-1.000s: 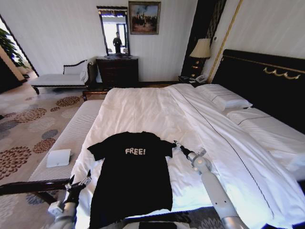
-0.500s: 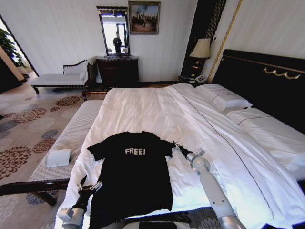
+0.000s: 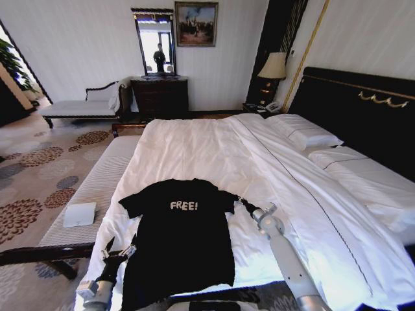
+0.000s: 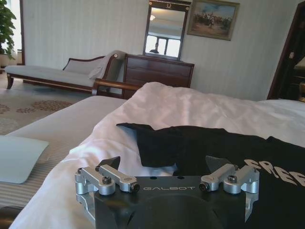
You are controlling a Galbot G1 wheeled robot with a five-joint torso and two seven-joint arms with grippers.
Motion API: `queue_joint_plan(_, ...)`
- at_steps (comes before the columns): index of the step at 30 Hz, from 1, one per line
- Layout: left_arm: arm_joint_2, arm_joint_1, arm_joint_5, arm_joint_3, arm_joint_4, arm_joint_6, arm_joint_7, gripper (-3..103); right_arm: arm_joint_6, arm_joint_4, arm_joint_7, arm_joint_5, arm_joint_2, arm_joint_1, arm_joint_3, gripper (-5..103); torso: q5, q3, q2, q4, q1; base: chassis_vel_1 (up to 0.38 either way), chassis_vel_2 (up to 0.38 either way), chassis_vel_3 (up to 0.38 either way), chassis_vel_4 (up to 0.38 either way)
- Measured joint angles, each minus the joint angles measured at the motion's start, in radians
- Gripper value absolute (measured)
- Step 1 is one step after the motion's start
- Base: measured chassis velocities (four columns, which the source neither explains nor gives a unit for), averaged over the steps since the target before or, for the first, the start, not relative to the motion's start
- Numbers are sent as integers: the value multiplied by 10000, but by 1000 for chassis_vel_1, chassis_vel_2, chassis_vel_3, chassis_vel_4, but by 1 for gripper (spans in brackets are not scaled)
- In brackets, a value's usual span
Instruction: Fold the clothes on the bed.
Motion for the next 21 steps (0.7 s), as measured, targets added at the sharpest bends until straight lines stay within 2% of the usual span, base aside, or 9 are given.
queue_joint_plan(12,56,168,0,169,40,-144,16,100,104,63,-36,-334,-102,51,-47,0,0,0,0,0,0,0,0,0,0)
queue_joint_plan(16,77,164,-12,218,74,-183,58,100,467,312,-344,-1372,-212,-40,-253,0,0,0,0,-1,1,0,0,0,0)
queue_joint_plan(21,75,231,-4,286,93,-225,123,100,763,878,-330,-2257,-240,-148,-539,0,0,0,0,0,0,0,0,0,0)
